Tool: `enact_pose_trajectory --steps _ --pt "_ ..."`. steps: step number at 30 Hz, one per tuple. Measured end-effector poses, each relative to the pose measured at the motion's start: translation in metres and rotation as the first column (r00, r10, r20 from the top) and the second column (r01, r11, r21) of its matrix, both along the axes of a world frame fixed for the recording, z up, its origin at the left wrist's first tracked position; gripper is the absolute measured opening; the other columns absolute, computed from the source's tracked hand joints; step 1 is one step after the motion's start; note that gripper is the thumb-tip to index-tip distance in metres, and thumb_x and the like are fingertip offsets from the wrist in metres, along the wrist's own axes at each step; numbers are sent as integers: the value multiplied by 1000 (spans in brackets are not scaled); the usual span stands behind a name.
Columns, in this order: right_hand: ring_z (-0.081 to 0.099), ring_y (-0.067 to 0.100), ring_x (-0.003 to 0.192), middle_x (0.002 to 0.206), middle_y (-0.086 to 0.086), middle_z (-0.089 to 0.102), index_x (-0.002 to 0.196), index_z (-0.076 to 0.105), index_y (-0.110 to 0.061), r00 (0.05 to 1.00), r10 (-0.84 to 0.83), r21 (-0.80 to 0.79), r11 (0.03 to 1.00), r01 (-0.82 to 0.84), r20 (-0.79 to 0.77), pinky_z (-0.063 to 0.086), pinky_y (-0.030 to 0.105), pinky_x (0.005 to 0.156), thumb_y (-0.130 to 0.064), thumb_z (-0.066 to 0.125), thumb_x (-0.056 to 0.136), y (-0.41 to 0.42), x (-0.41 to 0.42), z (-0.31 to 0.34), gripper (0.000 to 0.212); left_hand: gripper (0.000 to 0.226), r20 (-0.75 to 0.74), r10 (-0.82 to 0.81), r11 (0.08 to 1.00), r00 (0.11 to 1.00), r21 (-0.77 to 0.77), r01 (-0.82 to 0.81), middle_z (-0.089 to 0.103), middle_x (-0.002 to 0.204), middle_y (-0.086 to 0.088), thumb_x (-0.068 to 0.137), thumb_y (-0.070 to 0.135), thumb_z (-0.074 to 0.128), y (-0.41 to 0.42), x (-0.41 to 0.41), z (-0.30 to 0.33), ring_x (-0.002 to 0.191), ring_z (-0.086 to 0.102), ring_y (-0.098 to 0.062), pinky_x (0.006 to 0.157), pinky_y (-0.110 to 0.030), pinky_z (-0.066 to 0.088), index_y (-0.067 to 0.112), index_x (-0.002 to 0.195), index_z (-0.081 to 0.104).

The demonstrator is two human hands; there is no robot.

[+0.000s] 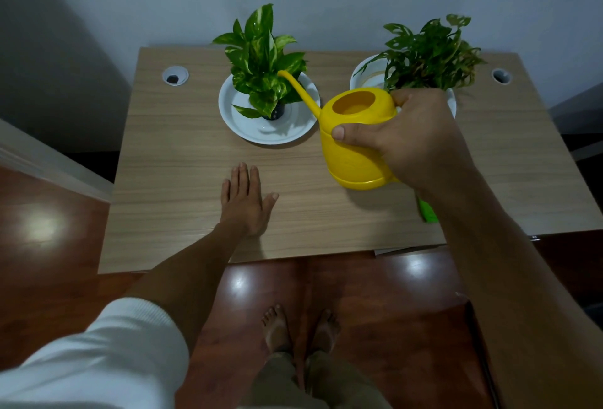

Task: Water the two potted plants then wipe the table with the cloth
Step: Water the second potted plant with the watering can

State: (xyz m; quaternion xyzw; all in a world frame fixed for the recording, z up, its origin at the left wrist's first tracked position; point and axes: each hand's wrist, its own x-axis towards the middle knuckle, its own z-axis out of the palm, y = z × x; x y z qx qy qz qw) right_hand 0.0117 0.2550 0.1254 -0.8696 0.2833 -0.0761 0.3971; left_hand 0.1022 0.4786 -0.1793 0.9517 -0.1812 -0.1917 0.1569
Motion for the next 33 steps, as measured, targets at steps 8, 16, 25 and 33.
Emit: enact_pose_trajectory --steps 8,16,25,33 --pt "67 21 90 99 3 72 106 73 -14 998 -34 1 999 34 60 45 30 71 -47 96 65 -3 2 5 57 85 3 -4 1000 1000 0 4 -20 172 -11 103 67 16 1 -1 0 158 -24 -24 126 -45 -16 16 164 -11" --pt "72 22 95 101 2 77 104 76 -15 989 -62 23 998 60 136 60 44 85 -52 95 63 4 19 12 59 84 16 6 1000 1000 1 -6 -16 172 -11 103 66 18 -1 -2 1 159 -20 -25 127 -46 -13 15 165 -9" --pt "75 11 85 92 -6 78 89 77 -25 983 38 91 994 -56 182 62 43 83 -45 98 62 15 27 16 40 84 23 1 1000 1000 0 -1 -15 173 -12 104 65 19 0 -1 -1 159 -18 -26 127 -46 -13 15 165 -8" --pt "73 16 90 99 -1 77 104 77 -16 996 40 79 996 -47 82 61 41 82 -51 97 62 8 5 3 58 84 29 5 1000 1000 -21 -5 -14 173 -13 104 65 21 1 -2 -1 159 -18 -26 127 -46 -12 14 165 -8"
